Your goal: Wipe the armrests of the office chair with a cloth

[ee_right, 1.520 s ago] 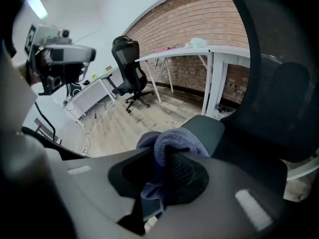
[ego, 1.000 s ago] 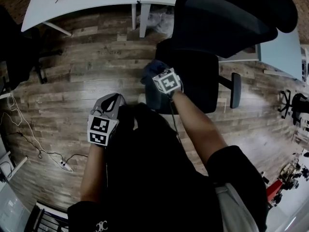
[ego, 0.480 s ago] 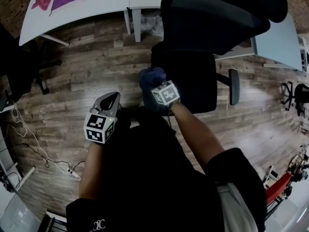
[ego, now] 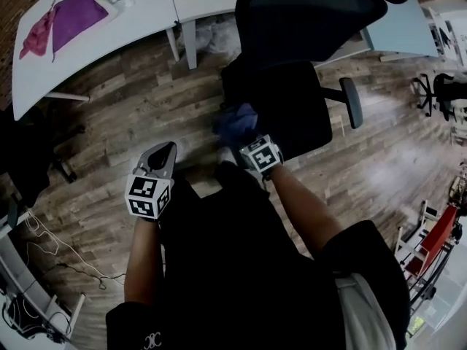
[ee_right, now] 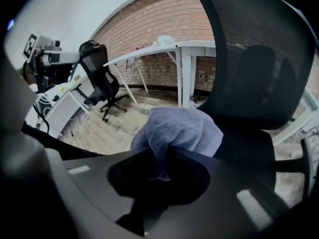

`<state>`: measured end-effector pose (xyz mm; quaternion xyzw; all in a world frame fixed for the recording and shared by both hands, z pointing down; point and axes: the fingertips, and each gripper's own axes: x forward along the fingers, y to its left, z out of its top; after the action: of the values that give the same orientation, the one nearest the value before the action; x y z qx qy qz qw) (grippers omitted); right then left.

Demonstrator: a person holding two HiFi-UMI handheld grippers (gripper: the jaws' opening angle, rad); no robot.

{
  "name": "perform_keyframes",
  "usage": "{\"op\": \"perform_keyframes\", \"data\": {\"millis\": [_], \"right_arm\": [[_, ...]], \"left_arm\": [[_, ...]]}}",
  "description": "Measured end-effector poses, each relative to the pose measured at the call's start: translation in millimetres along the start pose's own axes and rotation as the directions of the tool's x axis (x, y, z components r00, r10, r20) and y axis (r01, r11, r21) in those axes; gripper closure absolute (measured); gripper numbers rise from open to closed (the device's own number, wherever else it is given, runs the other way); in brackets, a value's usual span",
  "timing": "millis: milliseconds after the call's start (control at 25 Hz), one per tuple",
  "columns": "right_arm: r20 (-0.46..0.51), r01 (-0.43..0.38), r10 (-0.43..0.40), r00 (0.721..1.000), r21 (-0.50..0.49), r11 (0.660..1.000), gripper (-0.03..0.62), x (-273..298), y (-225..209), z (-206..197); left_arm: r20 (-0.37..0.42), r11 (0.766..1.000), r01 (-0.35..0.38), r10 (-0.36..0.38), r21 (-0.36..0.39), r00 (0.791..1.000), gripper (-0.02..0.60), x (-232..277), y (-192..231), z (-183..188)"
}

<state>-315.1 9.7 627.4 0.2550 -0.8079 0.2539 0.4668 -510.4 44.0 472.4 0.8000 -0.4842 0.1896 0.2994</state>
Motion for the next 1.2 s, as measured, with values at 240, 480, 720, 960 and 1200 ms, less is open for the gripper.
{"op": "perform_keyframes", "data": {"millis": [240,480,720,960,1200], "right_arm": [[-0.017,0.232,-0.236,0.972,0.256,0.938,0.513,4.1,-5.6,-11.2],[-0.019,0.334,-0.386,0.922,0.543,0.771,0.517,-8.5,17.9,-19.0],[0.063,0.291,-0.428,0.901,0.645,0.707,0.523,11.0,103.6,-16.1],[0.111,0.357,-0.626,0.772,0.739,0.571,0.523,29.2,107.8,2.6],[0.05,0.437,-0.789,0.612,0.81,0.39,0.523,43.8,60.2,10.7]], "left_arm": [[-0.047,0.986,0.161,-0.159,0.035,0.986,0.575,-14.4,59.8,-21.6],[-0.1,0.954,0.28,-0.27,0.109,0.958,0.575,-21.8,111.3,-29.8],[-0.154,0.927,0.355,-0.335,0.122,0.929,0.575,-4.5,123.7,-44.6],[-0.246,0.874,0.453,-0.407,0.175,0.88,0.575,14.5,107.6,-76.8],[-0.261,0.871,0.459,-0.409,0.172,0.874,0.575,28.1,124.6,-103.0]]}}
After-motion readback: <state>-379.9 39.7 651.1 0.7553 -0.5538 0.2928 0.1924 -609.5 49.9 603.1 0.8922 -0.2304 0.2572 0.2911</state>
